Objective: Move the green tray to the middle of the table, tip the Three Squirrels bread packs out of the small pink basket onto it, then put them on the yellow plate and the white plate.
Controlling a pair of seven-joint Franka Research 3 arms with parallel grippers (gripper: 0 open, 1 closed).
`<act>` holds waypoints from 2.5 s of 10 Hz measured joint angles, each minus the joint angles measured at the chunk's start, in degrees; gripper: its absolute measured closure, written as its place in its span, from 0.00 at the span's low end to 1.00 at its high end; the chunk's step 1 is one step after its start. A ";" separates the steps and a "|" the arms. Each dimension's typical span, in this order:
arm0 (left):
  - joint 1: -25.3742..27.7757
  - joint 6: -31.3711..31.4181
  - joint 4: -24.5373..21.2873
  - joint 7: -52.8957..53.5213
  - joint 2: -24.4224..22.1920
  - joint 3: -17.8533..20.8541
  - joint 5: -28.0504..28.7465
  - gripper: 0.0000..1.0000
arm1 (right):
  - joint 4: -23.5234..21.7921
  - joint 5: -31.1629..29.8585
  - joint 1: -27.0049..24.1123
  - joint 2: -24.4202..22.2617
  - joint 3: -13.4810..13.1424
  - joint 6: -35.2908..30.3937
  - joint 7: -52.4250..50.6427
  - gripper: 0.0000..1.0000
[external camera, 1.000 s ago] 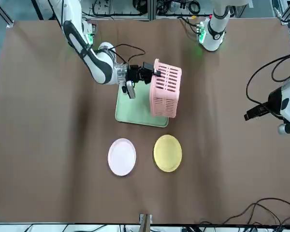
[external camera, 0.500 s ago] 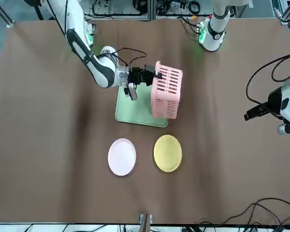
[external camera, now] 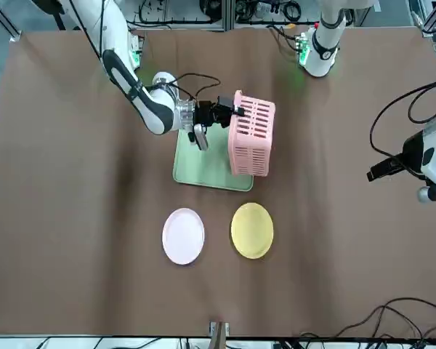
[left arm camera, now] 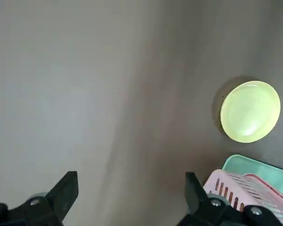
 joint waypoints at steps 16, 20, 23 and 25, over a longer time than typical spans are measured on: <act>-0.23 0.00 -0.01 -1.44 0.07 -0.18 0.00 0.00 | -5.94 -6.84 -1.70 -0.98 -8.22 -11.46 -2.01 0.92; -0.24 0.00 -0.01 -1.44 0.07 -0.18 0.00 0.00 | -7.05 -10.71 -2.65 -1.43 -10.45 -13.01 -2.29 0.92; -0.24 0.00 -0.01 -1.44 0.10 -0.19 0.00 0.00 | -8.28 -11.48 -2.97 -1.44 -11.64 -14.24 -4.71 0.92; -0.24 0.00 -0.01 -1.45 0.13 -0.19 0.00 0.00 | -8.76 -12.83 -3.02 -1.46 -13.02 -14.93 -5.34 0.92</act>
